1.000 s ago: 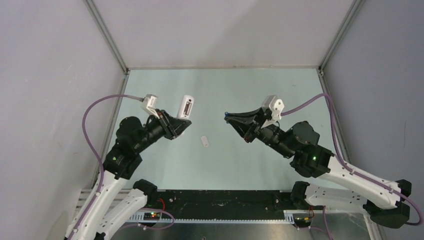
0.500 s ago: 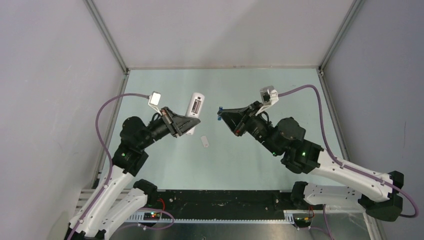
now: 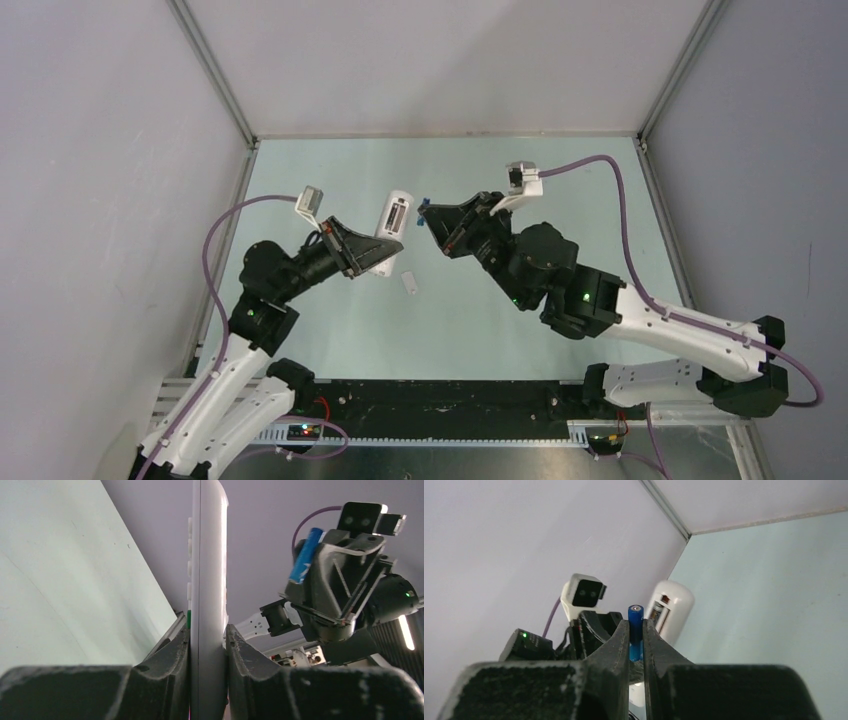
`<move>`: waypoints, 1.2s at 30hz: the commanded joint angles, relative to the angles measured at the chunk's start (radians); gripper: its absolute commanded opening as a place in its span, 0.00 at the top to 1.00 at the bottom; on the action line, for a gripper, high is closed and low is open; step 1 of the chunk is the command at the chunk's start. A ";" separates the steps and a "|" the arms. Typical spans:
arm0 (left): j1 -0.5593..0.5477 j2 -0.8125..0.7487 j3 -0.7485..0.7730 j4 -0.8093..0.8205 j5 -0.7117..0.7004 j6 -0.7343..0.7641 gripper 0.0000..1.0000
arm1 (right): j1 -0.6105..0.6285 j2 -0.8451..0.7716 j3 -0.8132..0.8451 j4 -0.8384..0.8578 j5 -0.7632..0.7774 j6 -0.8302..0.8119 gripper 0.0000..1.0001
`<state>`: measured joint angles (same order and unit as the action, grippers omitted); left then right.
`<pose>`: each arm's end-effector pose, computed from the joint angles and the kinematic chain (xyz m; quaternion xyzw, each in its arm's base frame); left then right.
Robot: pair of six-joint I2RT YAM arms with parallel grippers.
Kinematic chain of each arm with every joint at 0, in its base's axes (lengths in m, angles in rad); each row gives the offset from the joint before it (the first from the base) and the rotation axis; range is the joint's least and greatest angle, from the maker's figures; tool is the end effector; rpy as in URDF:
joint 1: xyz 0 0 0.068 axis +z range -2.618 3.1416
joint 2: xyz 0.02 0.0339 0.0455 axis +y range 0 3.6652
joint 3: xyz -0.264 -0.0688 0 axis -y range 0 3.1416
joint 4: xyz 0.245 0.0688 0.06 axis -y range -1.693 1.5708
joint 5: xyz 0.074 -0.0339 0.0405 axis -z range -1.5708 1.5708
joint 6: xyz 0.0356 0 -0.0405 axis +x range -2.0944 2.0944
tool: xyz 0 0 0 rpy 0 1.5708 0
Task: Load the batteries into the remote control
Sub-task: Load the battery into the remote control.
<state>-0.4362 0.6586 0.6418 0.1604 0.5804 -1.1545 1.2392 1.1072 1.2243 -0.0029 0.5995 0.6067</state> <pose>0.1367 -0.0852 0.3458 -0.0179 0.6632 -0.6484 0.3734 0.0974 0.2213 0.4496 0.0117 0.6729 0.4500 0.5870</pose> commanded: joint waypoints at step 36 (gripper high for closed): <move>-0.003 -0.013 0.002 0.065 0.014 -0.136 1.00 | 0.068 0.298 0.268 -0.024 0.304 -0.177 0.92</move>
<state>-0.4362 0.6525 0.6334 0.1749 0.5804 -1.2846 1.3079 1.4021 1.4631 -0.0837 0.8749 0.4179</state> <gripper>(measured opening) 0.292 0.129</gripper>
